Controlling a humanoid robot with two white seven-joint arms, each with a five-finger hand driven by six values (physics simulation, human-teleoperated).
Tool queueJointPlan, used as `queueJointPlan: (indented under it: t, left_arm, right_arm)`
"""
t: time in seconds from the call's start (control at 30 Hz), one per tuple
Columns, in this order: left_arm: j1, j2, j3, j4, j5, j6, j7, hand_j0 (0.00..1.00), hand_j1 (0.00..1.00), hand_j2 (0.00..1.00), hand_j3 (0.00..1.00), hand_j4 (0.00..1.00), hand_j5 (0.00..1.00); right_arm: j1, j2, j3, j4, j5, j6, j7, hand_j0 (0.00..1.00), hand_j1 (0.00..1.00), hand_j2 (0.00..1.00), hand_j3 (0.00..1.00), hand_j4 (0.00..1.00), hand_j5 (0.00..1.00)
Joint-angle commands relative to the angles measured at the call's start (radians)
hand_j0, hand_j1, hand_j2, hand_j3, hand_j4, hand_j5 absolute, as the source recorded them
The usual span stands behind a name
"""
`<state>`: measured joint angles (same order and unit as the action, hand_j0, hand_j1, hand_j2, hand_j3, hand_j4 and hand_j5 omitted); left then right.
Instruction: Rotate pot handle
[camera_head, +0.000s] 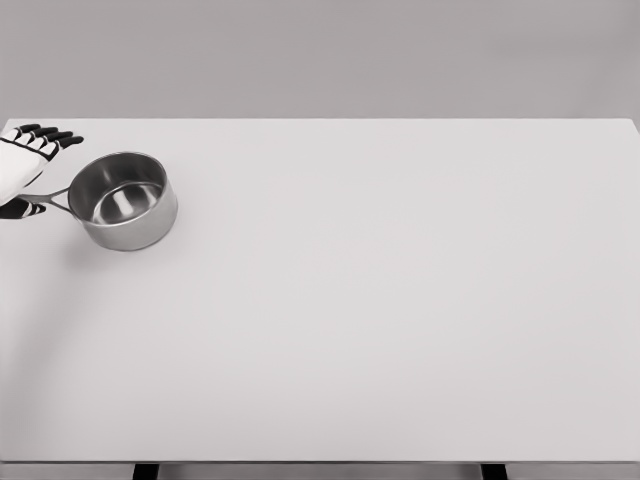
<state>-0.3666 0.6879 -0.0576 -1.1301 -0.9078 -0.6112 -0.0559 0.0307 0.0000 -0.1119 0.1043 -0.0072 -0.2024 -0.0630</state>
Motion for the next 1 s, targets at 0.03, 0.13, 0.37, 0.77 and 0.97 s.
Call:
queueJointPlan:
  t: [0.03, 0.13, 0.37, 0.77, 0.97]
  left_arm:
    - [0.000, 0.001, 0.001, 0.001, 0.006, 0.000, 0.001, 1.00, 1.00, 1.00, 1.00, 1.00, 1.00]
    - [0.003, -0.013, -0.002, 0.000, 0.006, 0.000, 0.001, 1.00, 1.00, 1.00, 1.00, 1.00, 1.00]
    - [0.011, 0.001, 0.001, -0.051, 0.017, 0.000, 0.001, 1.00, 1.00, 1.00, 1.00, 1.00, 1.00]
    - [0.021, -0.001, 0.002, -0.074, 0.020, 0.000, 0.001, 1.00, 1.00, 1.00, 1.00, 1.00, 1.00]
    - [0.028, 0.001, 0.004, -0.074, 0.020, 0.000, 0.001, 1.00, 1.00, 1.00, 1.00, 1.00, 1.00]
  right_arm:
    - [0.000, 0.000, 0.000, 0.000, 0.000, 0.000, 0.000, 1.00, 1.00, 1.00, 1.00, 1.00, 1.00]
    - [0.000, 0.000, 0.000, 0.000, 0.000, 0.000, 0.000, 1.00, 1.00, 1.00, 1.00, 1.00, 1.00]
    - [0.000, 0.000, 0.000, 0.000, 0.000, 0.000, 0.000, 1.00, 1.00, 1.00, 1.00, 1.00, 1.00]
    - [0.000, 0.000, 0.000, 0.000, 0.000, 0.000, 0.000, 1.00, 1.00, 1.00, 1.00, 1.00, 1.00]
    - [0.000, 0.000, 0.000, 0.000, 0.000, 0.000, 0.000, 1.00, 1.00, 1.00, 1.00, 1.00, 1.00]
